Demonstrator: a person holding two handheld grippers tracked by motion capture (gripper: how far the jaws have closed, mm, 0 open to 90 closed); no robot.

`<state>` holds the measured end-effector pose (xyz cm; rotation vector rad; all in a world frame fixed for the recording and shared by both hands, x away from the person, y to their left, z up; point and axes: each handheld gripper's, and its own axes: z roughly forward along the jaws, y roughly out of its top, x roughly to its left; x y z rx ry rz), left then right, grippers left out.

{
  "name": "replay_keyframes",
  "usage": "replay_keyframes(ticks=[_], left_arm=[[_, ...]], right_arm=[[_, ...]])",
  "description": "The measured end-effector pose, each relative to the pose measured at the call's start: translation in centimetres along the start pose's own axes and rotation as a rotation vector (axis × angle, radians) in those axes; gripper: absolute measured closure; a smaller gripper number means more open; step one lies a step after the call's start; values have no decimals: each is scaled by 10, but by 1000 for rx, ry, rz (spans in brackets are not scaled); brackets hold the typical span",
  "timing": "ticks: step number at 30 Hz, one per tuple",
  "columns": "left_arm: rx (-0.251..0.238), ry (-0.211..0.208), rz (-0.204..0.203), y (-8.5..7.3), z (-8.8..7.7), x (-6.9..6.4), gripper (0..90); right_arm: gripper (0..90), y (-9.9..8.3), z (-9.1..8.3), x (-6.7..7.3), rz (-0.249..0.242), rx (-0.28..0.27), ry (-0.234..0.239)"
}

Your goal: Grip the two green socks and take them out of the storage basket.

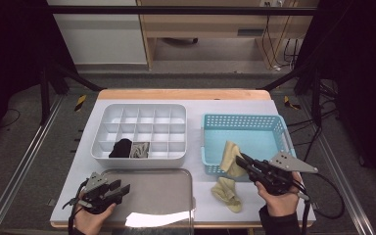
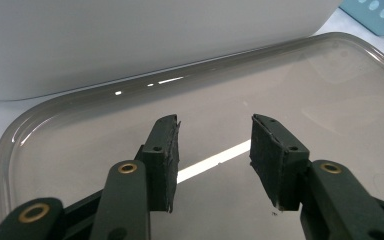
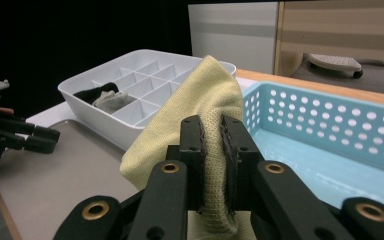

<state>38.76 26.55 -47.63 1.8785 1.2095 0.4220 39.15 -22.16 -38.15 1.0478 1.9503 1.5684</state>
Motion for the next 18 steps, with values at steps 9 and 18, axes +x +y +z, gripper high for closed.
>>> replay_keyframes(ticks=[9,18], left_arm=[[-4,-3,0,0,-1,0,530],[-15,-4,-3,1,-3,-1,530]], right_arm=[[812,-21,-12,-2,14,27,-7],[811,-37,-27,-7,46,44,-30]])
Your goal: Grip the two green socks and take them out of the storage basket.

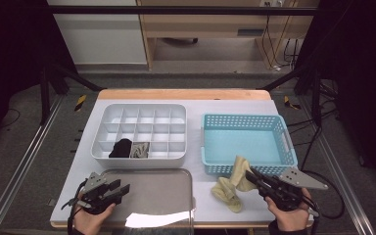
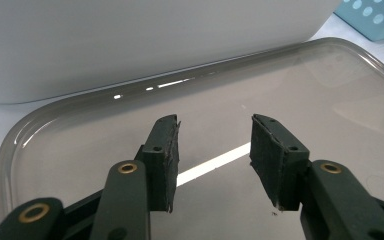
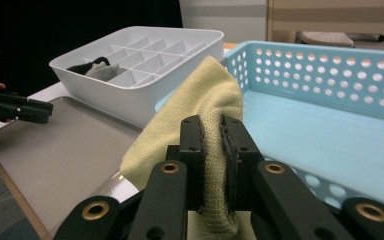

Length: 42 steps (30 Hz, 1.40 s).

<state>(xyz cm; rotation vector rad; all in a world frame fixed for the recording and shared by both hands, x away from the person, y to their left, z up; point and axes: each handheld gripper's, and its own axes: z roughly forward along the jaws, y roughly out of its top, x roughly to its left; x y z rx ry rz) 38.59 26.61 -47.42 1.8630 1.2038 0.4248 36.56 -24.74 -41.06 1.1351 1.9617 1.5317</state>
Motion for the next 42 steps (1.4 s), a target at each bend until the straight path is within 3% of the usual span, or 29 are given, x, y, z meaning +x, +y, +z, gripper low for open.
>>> replay_keyframes(ticks=[13,19,32,39,42], left_arm=[[-2,-10,-4,1,-1,-1,564],[-4,-8,-3,1,-2,-1,566],[-13,-12,-8,2,-3,-1,564],[-9,-12,-8,2,-3,-1,552],[-14,-12,-10,2,-4,-1,547]], right_arm=[[811,-32,-12,-13,40,79,-72],[809,-50,-12,-23,66,148,-118],[803,-62,-7,-35,63,225,-217],[699,-66,-1,-36,47,252,-250],[645,-62,-3,-33,29,207,-257]])
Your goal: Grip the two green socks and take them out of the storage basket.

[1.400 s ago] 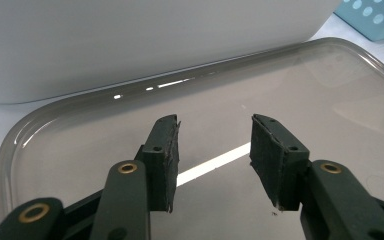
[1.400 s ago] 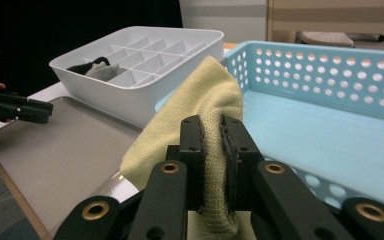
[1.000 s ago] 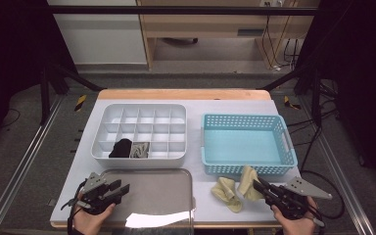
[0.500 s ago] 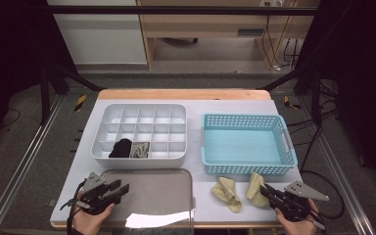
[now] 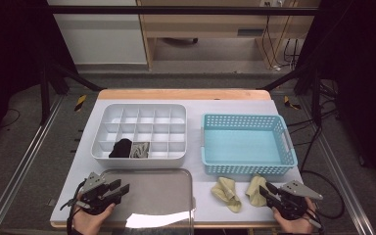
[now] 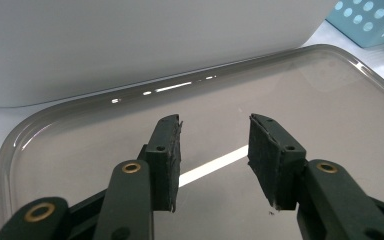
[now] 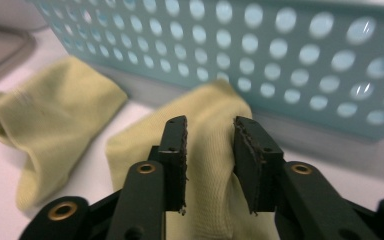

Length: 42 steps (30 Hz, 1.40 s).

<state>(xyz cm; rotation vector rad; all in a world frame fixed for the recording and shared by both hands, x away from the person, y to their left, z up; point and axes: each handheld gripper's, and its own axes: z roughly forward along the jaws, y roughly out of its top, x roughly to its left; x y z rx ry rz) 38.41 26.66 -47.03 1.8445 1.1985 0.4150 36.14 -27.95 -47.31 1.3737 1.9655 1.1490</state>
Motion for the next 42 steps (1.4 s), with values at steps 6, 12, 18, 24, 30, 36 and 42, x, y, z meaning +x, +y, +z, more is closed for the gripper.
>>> replay_keyframes(ticks=[6,12,18,24,30,36,42], left_arm=[[-12,-1,0,1,-2,-1,537],[-24,-7,1,3,-4,-3,523],[-31,-9,-3,3,-5,-4,508],[-34,-10,-4,3,-4,-5,504],[-36,-12,-4,3,-5,-6,501],[-39,-14,-3,4,-5,-6,493],[-42,-14,0,4,-5,-7,493]], right_arm=[[622,13,-11,13,-40,-104,34],[667,25,-8,43,-98,-139,157],[694,26,8,70,-129,-107,273],[692,22,25,88,-166,-38,328],[681,19,38,96,-196,24,334],[797,14,48,97,-212,63,325],[894,19,46,96,-194,72,344]])
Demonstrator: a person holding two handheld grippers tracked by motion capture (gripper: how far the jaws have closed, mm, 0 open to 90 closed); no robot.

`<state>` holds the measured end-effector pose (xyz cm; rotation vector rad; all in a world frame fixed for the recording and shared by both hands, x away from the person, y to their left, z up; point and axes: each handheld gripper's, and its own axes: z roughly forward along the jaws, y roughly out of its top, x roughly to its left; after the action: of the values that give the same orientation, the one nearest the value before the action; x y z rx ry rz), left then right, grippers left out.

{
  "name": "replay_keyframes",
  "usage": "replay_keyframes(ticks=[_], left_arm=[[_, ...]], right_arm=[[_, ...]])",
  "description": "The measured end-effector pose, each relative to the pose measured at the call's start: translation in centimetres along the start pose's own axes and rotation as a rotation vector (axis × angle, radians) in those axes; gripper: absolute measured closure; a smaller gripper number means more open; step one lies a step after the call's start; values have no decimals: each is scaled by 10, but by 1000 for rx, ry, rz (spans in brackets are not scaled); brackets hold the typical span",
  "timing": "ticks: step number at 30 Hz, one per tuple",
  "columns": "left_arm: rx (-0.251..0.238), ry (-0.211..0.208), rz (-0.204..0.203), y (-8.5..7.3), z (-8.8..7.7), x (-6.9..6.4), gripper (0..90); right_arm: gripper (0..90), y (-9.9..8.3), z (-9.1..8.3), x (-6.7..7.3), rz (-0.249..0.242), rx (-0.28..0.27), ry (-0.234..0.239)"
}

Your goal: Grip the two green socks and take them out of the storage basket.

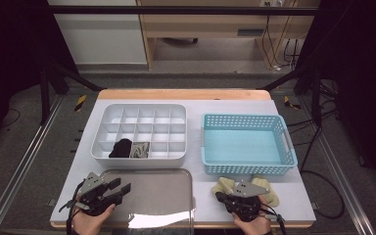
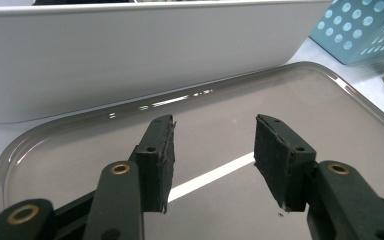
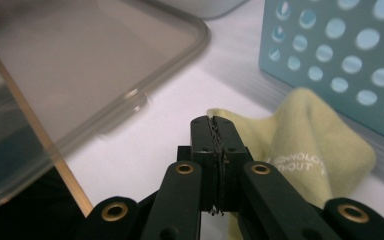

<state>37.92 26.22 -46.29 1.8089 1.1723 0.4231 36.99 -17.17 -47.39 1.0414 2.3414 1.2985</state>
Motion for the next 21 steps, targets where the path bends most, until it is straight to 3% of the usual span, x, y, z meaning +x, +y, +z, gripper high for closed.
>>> replay_keyframes(ticks=[4,7,13,17,21], left_arm=[[2,-2,-1,0,0,0,493],[-3,-1,1,0,0,-1,494],[5,0,3,-1,1,0,495],[9,2,1,-2,2,0,496],[15,4,3,-2,3,0,496]], right_arm=[[895,11,-6,0,14,-45,19],[894,17,-10,0,10,-77,8],[893,11,-30,-15,57,-142,-115],[891,4,-45,-29,118,-174,-192],[862,-6,-49,-42,149,-134,-275]])
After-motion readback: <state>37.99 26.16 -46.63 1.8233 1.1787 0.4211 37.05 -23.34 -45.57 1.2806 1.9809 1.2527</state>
